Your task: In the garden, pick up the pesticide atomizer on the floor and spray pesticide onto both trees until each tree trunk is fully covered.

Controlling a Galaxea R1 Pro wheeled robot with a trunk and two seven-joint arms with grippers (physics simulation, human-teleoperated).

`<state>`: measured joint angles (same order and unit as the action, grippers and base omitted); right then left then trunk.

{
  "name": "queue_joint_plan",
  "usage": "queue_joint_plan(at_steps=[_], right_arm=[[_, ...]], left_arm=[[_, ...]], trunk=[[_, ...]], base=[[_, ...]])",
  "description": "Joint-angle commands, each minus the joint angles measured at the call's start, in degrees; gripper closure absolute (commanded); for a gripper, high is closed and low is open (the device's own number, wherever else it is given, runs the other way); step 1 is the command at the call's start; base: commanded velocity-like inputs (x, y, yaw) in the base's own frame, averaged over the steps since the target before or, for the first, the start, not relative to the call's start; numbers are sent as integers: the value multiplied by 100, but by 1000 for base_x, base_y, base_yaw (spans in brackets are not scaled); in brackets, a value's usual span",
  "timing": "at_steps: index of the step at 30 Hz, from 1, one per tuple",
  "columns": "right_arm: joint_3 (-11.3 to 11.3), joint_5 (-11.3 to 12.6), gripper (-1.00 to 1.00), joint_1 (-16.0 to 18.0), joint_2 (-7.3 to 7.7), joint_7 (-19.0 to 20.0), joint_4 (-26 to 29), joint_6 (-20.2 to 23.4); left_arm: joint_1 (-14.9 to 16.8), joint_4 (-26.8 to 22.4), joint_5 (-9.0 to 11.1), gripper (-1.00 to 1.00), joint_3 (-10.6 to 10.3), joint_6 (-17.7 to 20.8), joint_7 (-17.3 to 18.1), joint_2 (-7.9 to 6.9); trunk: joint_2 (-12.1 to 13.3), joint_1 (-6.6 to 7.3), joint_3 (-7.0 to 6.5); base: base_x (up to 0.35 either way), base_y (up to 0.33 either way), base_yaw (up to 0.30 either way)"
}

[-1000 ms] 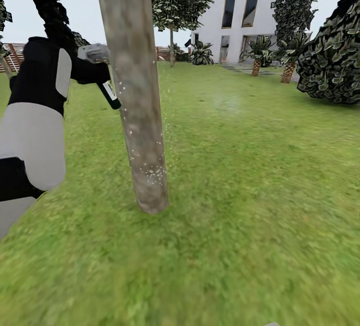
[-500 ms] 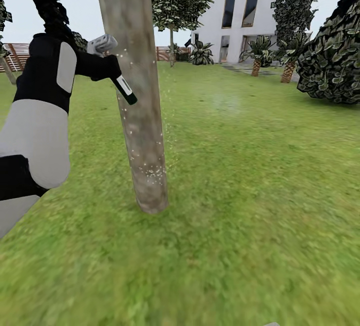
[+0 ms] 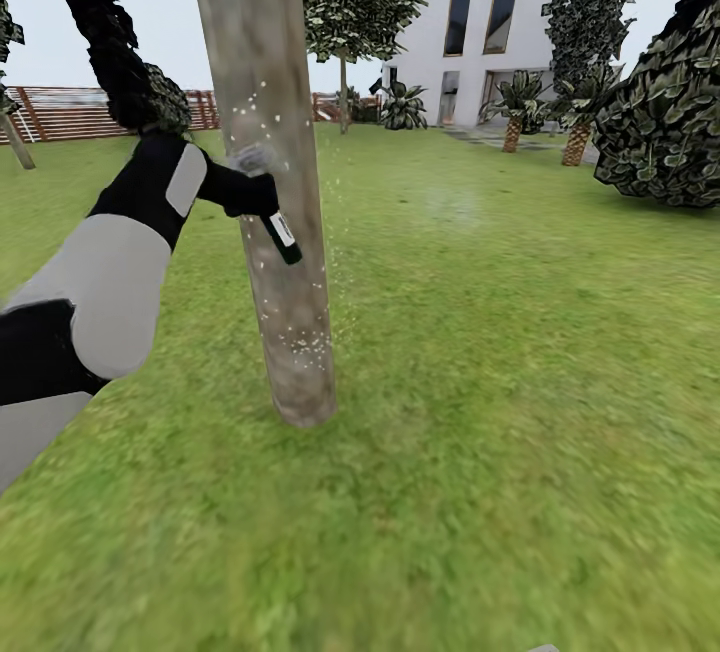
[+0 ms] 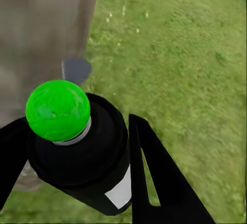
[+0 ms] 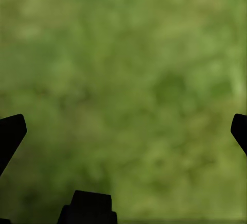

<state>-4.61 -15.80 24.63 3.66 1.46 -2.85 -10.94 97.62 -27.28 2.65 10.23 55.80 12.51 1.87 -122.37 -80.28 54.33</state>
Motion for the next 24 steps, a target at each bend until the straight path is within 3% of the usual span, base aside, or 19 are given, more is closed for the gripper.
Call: queue_joint_plan(at_steps=[1, 4, 6, 12, 15, 17, 19, 20, 24], right_arm=[[-49, -37, -100, 9, 3, 12, -23, -40], [-49, -37, -100, 7, 3, 12, -23, -40], [-49, -37, -100, 7, 3, 12, -23, -40], [-49, -37, -100, 7, 3, 12, -23, -40], [-49, -37, -100, 8, 3, 12, -23, -40], [-49, -37, -100, 7, 3, 12, -23, -40], [-49, -37, -100, 7, 3, 12, -23, -40], [-49, -37, -100, 7, 3, 12, -23, -40], [-49, -37, -100, 7, 3, 12, -23, -40]], left_arm=[[6, 292, 38, 100, 34, -63, -17, 1], [8, 791, 35, 100, 33, -240, -20, -1], [7, 1175, 32, 100, 32, -551, -20, -2], [3, 1464, 19, 100, 31, -686, -22, -97], [3, 1577, 16, 100, 24, -957, -22, -317], [4, 1930, 18, 100, 19, -1080, -21, -421], [5, 2220, 22, 100, 16, -1309, -20, -430], [0, 2443, 24, 100, 14, -1597, -20, -431], [-204, 2544, 25, 100, 14, -1743, -13, -335]], trunk=[[-3, 2, 4], [-3, 2, 4], [-3, 2, 4], [-3, 2, 4], [-3, 2, 4], [-3, 2, 4], [-3, 2, 4], [-3, 2, 4], [-3, 2, 4]], base=[[0, 0, 0], [0, 0, 0], [0, 0, 0], [0, 0, 0], [0, 0, 0], [0, 0, 0], [0, 0, 0], [0, 0, 0], [0, 0, 0]])
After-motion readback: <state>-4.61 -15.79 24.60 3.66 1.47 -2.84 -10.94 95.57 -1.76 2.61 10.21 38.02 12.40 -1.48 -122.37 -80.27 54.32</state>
